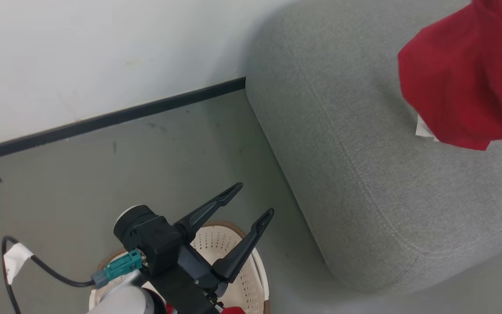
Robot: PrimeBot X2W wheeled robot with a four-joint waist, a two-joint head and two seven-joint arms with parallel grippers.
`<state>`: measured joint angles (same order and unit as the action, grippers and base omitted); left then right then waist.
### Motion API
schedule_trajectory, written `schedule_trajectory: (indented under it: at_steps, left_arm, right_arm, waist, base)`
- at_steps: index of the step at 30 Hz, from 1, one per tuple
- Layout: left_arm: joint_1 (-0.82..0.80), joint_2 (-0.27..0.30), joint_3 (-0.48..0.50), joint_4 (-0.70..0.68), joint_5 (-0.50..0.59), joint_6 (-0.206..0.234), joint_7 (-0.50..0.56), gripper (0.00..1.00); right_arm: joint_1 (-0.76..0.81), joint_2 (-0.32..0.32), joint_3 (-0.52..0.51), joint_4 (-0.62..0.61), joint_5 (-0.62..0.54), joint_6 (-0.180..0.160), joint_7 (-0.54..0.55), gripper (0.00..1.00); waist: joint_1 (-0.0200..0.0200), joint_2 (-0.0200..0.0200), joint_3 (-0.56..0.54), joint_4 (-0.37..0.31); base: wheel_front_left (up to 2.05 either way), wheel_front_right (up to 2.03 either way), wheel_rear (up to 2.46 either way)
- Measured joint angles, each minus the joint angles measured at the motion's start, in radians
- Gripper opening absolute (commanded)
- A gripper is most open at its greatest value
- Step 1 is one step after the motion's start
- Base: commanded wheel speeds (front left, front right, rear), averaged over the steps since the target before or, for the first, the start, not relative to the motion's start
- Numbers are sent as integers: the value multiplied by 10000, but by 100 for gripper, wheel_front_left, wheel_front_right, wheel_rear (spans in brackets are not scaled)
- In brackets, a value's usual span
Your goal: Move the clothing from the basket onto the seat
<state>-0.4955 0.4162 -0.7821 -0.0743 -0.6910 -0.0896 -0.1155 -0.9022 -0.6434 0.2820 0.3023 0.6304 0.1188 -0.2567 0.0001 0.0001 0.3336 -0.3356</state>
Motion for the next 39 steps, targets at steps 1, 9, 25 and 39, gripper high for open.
schedule_trajectory:
  at_steps: [1, 9, 25, 39]
  left_arm:
    - [-43, 19, -4, -29, 0, 0, 10, 100]
    - [-443, 286, 52, -453, 69, -77, 276, 100]
    - [-1188, 593, 297, -658, 75, -171, 447, 100]
    - [-1194, 564, 215, -288, 44, -251, 291, 100]
  right_arm:
    - [-108, -77, -109, 94, 0, -42, 0, 0]
    - [-737, -692, -1223, 660, 29, -717, -2, 0]
    - [-593, -176, -604, 2487, -677, -1820, 105, 0]
    - [-34, 407, -138, 4792, -562, -1902, 1421, 0]
  waist:
    - [0, 0, 102, 19]
    - [0, 0, 982, 190]
    - [1, 0, 2498, 729]
    - [-1, -1, 2413, 981]
  base:
    - [0, 0, 0]
    - [0, 0, 0]
    - [0, 0, 0]
    - [0, 0, 0]
